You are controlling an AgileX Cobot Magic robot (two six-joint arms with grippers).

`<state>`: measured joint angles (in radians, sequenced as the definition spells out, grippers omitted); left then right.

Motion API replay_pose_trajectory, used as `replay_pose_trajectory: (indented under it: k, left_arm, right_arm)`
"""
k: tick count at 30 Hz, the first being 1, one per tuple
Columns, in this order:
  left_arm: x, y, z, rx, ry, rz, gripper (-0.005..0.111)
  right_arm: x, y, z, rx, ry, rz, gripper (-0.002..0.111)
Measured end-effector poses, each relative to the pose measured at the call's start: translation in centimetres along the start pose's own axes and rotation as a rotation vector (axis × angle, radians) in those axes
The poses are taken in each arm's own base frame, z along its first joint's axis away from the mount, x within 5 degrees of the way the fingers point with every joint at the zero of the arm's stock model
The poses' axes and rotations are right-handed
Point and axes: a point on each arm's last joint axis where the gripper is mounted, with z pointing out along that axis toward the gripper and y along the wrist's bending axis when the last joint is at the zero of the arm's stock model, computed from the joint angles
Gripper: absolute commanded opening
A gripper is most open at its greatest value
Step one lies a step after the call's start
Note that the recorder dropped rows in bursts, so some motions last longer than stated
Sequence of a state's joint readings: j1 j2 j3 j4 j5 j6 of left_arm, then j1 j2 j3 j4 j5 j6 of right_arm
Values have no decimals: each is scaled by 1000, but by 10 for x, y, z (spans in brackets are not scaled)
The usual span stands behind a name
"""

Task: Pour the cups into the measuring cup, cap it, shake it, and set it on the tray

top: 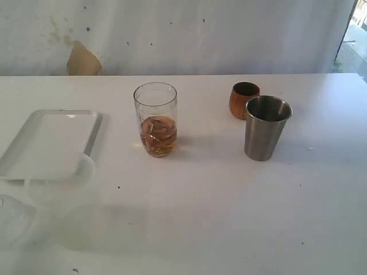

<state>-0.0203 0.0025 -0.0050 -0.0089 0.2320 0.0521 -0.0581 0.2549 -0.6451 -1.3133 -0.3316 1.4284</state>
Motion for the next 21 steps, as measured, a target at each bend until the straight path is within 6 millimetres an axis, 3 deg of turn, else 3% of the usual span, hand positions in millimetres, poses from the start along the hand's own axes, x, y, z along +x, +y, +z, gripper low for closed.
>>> replay_pose_trajectory:
  k: [8,15,21]
  left_arm:
    - [0,0,0,0,0,0,1]
    - [0,0,0,0,0,0,1]
    - [0,0,0,0,0,0,1]
  right_arm:
    - [4,2,-10,-21,-11,40,0]
    - [37,-7,-21,56,14,342,0]
    - [41,-12,-31,109,-69,428,0]
